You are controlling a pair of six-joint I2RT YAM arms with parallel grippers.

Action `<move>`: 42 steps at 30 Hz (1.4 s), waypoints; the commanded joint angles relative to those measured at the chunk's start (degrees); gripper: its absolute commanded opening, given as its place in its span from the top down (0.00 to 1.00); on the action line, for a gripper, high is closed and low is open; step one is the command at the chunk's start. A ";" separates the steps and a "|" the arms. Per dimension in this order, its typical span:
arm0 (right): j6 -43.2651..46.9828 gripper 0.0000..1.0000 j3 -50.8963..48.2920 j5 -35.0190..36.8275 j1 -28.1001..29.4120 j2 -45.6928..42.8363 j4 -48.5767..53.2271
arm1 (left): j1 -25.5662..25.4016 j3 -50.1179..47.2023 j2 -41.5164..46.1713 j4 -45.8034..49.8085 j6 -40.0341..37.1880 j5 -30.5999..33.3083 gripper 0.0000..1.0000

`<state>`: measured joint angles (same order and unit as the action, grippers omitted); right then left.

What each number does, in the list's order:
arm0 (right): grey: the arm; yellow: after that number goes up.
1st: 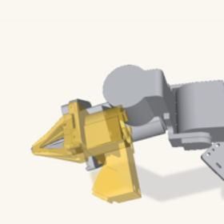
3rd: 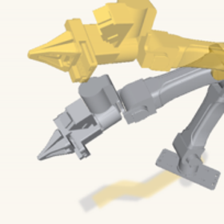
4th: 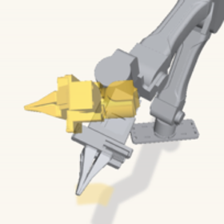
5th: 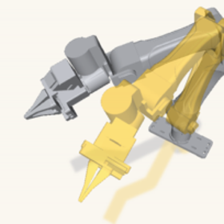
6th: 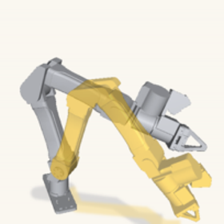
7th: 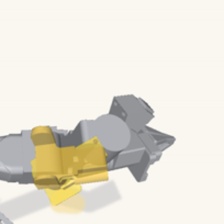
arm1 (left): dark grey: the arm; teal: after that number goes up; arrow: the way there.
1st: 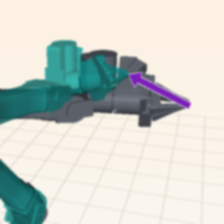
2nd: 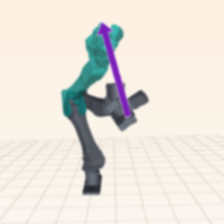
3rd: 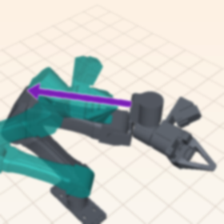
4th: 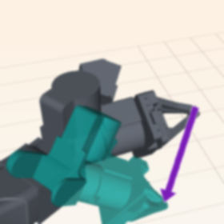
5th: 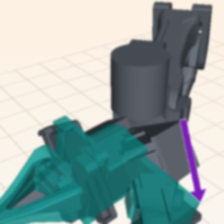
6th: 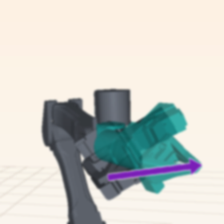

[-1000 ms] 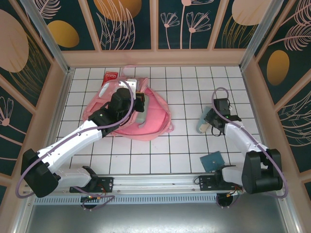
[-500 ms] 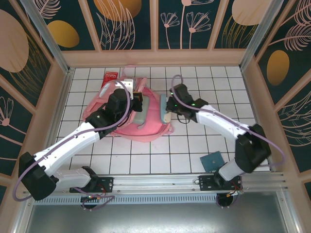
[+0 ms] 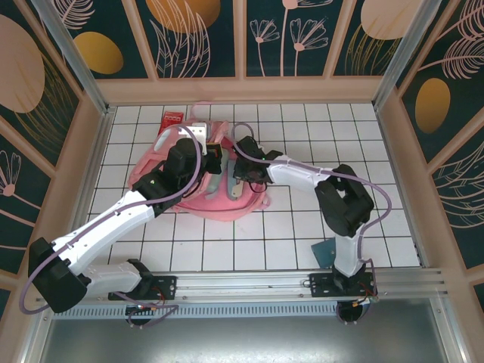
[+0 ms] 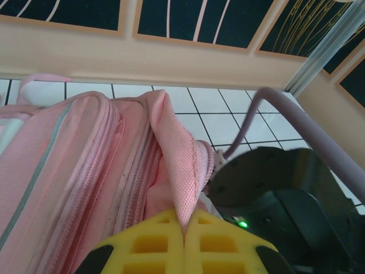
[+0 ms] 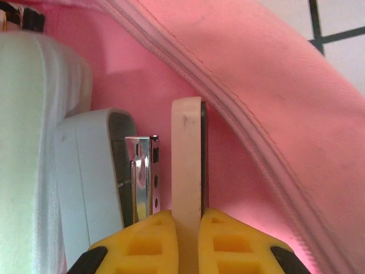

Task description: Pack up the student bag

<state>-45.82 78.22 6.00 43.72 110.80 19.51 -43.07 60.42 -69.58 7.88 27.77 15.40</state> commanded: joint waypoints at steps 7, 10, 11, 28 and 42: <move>-3.31 0.78 8.03 -1.69 1.88 5.85 -1.99 | -0.23 2.59 0.54 -5.68 1.24 -2.18 0.98; -3.04 0.68 6.34 -0.42 1.98 3.75 -1.85 | -0.26 2.42 0.75 -5.51 0.82 -1.00 0.98; -2.96 0.68 5.74 0.15 1.98 2.89 -1.76 | -0.26 2.31 0.81 -5.50 0.74 -0.76 0.98; -4.54 0.18 -6.13 11.57 1.37 -14.37 2.44 | -0.26 1.98 0.99 -5.24 0.11 -0.09 0.98; -14.62 0.01 -27.60 16.48 -4.08 -38.92 14.27 | -0.26 0.54 1.25 -6.81 0.27 -0.71 0.98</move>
<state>-56.25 54.26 20.60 41.32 76.53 27.53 -42.76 60.40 -70.13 8.36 27.77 15.84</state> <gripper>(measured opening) 0.988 0.066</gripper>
